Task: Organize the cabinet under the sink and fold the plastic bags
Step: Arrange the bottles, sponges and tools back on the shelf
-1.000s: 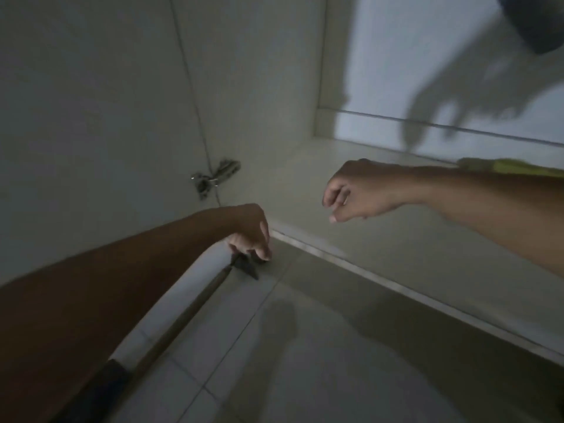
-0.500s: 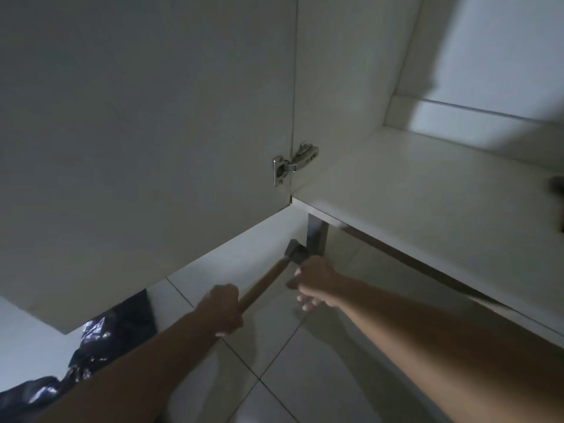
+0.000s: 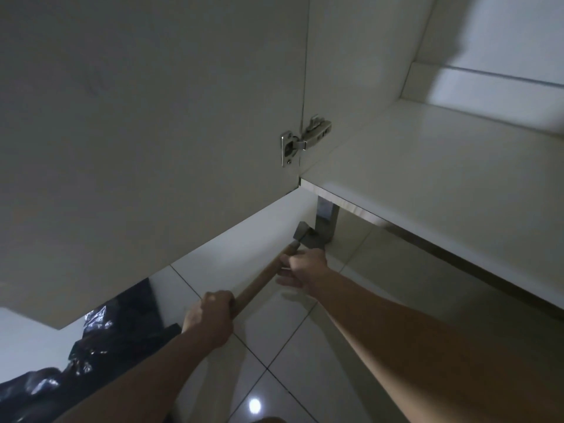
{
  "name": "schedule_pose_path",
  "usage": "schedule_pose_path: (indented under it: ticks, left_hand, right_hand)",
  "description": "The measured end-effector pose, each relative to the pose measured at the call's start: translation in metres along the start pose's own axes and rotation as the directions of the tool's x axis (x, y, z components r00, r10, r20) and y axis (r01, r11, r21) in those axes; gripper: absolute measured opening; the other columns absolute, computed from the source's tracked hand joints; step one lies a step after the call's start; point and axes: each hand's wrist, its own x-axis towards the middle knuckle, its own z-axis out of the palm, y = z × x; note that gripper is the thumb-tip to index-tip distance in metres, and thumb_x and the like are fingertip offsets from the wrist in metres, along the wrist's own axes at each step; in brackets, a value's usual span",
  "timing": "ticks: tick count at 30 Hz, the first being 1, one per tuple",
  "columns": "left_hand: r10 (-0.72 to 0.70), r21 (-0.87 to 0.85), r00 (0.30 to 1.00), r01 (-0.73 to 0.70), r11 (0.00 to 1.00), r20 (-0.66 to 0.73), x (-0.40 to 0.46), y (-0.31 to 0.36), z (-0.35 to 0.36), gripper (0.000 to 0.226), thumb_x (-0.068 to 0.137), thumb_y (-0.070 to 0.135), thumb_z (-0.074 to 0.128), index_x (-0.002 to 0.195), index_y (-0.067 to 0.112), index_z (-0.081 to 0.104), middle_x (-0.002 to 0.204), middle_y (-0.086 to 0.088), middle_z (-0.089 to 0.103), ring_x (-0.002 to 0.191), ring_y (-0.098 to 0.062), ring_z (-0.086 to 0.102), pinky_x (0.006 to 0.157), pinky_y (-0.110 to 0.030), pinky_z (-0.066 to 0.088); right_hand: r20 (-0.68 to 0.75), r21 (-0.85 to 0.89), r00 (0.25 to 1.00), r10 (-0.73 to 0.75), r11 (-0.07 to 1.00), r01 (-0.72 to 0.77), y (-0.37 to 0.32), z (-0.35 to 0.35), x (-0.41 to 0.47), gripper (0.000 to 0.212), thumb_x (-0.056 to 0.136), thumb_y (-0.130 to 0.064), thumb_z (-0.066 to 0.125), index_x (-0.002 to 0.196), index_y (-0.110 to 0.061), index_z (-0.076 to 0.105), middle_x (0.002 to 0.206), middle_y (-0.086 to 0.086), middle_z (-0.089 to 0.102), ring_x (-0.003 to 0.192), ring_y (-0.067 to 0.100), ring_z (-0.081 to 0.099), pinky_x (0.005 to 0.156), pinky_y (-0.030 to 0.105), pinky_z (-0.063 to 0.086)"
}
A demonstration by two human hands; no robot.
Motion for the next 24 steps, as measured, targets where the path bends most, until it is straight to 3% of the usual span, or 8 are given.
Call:
schedule_pose_path:
  ticks: [5, 10, 13, 15, 19, 24]
  left_hand:
    - [0.056, -0.013, 0.997, -0.055, 0.998, 0.060, -0.017, -0.004, -0.028, 0.020, 0.076, 0.020, 0.069, 0.083, 0.034, 0.057, 0.089, 0.007, 0.061, 0.084, -0.012, 0.058, 0.078, -0.027, 0.048]
    - [0.123, 0.062, 0.968, -0.140, 0.988, 0.219, -0.046, -0.011, -0.071, 0.044, 0.072, 0.029, 0.080, 0.111, 0.022, 0.061, 0.104, 0.007, 0.056, 0.099, -0.010, 0.055, 0.092, -0.024, 0.045]
    - [0.124, 0.058, 0.955, -0.145, 0.988, 0.270, -0.065, -0.008, -0.099, 0.047, 0.069, 0.030, 0.083, 0.110, 0.020, 0.063, 0.105, 0.006, 0.060, 0.098, -0.011, 0.059, 0.089, -0.023, 0.049]
    - [0.133, 0.015, 0.953, -0.143, 0.990, 0.273, -0.074, -0.004, -0.114, 0.044, 0.068, 0.028, 0.084, 0.106, 0.019, 0.064, 0.102, 0.003, 0.064, 0.093, -0.012, 0.062, 0.084, -0.023, 0.052]
    - [0.149, -0.229, 0.958, -0.092, 0.969, 0.244, -0.083, 0.009, -0.135, 0.027, 0.070, 0.018, 0.083, 0.092, 0.019, 0.066, 0.095, -0.013, 0.069, 0.075, -0.020, 0.067, 0.069, -0.036, 0.060]
    - [0.256, -0.325, 0.927, -0.161, 0.932, 0.274, -0.081, 0.054, -0.153, 0.026, 0.080, 0.015, 0.075, 0.099, 0.022, 0.060, 0.104, -0.005, 0.062, 0.089, -0.022, 0.068, 0.071, -0.034, 0.061]
  right_hand:
    - [0.011, 0.046, 0.997, -0.080, 0.996, 0.080, -0.008, -0.007, -0.040, 0.007, 0.087, 0.005, 0.065, 0.092, 0.006, 0.061, 0.084, 0.019, 0.066, 0.060, 0.023, 0.068, 0.042, 0.028, 0.054]
    - [0.060, 0.040, 0.989, -0.138, 0.990, 0.136, -0.015, -0.007, -0.089, 0.015, 0.087, 0.005, 0.065, 0.079, -0.002, 0.055, 0.077, 0.016, 0.064, 0.047, 0.016, 0.063, 0.045, 0.031, 0.055]
    - [0.099, 0.053, 0.975, -0.201, 0.979, 0.196, -0.023, -0.006, -0.116, 0.017, 0.088, 0.005, 0.064, 0.077, -0.004, 0.055, 0.079, 0.014, 0.065, 0.060, 0.022, 0.066, 0.045, 0.032, 0.056]
    - [0.122, 0.039, 0.962, -0.242, 0.970, 0.239, -0.034, -0.007, -0.130, 0.013, 0.088, 0.005, 0.062, 0.079, -0.003, 0.057, 0.079, 0.014, 0.065, 0.058, 0.021, 0.066, 0.043, 0.031, 0.055]
    - [0.094, 0.001, 0.944, -0.315, 0.949, 0.317, -0.074, -0.030, -0.152, 0.005, 0.088, 0.004, 0.061, 0.085, 0.001, 0.060, 0.075, 0.013, 0.066, 0.049, 0.018, 0.067, 0.044, 0.030, 0.054]
    - [-0.045, -0.094, 0.926, -0.376, 0.924, 0.371, -0.137, -0.083, -0.167, 0.012, 0.092, -0.007, 0.062, 0.097, 0.003, 0.062, 0.080, 0.017, 0.070, 0.056, 0.025, 0.069, 0.055, 0.040, 0.061]
